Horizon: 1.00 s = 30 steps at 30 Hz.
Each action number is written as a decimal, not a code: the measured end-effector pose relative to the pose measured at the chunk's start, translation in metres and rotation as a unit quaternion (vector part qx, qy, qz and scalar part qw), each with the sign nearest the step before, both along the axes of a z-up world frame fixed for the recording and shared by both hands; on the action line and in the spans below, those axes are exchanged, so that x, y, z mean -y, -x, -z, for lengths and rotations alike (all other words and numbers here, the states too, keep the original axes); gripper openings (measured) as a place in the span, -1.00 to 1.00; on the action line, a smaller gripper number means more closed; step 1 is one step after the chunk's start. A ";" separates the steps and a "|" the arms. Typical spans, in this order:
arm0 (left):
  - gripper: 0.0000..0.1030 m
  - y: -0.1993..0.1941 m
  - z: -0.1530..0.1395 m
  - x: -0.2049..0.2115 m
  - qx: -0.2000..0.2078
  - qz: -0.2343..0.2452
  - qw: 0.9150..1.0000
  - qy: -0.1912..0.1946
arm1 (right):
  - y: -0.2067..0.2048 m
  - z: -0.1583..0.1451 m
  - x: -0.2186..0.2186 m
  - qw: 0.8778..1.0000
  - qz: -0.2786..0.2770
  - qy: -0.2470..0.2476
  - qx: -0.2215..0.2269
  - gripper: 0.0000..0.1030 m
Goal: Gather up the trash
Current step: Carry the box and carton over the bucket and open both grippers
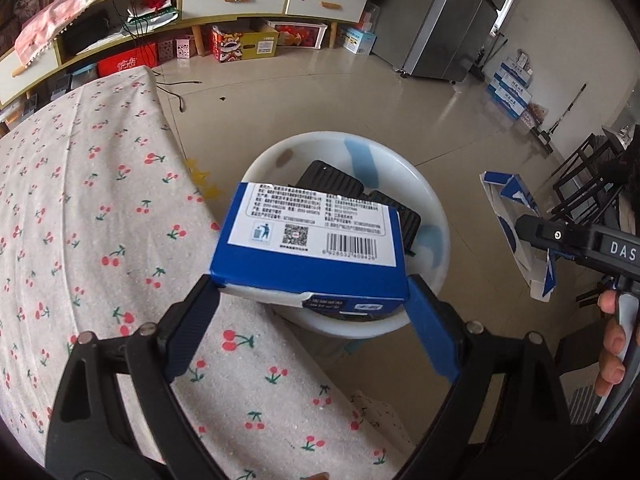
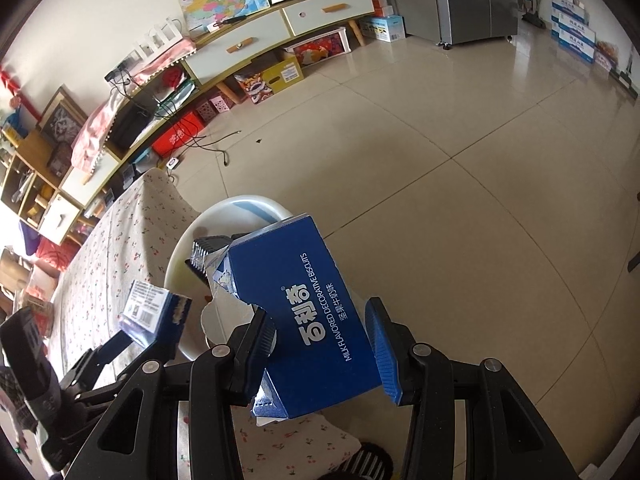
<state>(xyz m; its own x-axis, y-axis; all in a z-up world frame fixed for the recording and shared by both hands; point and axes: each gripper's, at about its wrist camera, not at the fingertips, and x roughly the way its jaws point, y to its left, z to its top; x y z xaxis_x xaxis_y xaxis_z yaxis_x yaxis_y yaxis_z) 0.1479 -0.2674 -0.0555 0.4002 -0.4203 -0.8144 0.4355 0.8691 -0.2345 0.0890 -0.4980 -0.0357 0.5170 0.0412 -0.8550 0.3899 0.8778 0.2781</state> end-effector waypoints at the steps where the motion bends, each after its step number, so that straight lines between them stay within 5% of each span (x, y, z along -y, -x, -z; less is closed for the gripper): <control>1: 0.79 -0.001 0.000 0.001 0.000 0.002 1.000 0.004 | 0.000 0.000 0.002 1.000 0.002 -0.001 0.000 -0.08; 17: 0.82 0.005 -0.011 -0.022 -0.012 0.005 0.999 0.040 | -0.009 -0.001 -0.004 1.000 -0.003 0.005 -0.003 -0.08; 30: 0.82 0.015 -0.021 -0.096 -0.013 -0.052 0.999 0.001 | -0.065 0.001 -0.072 0.996 -0.072 0.046 -0.028 -0.07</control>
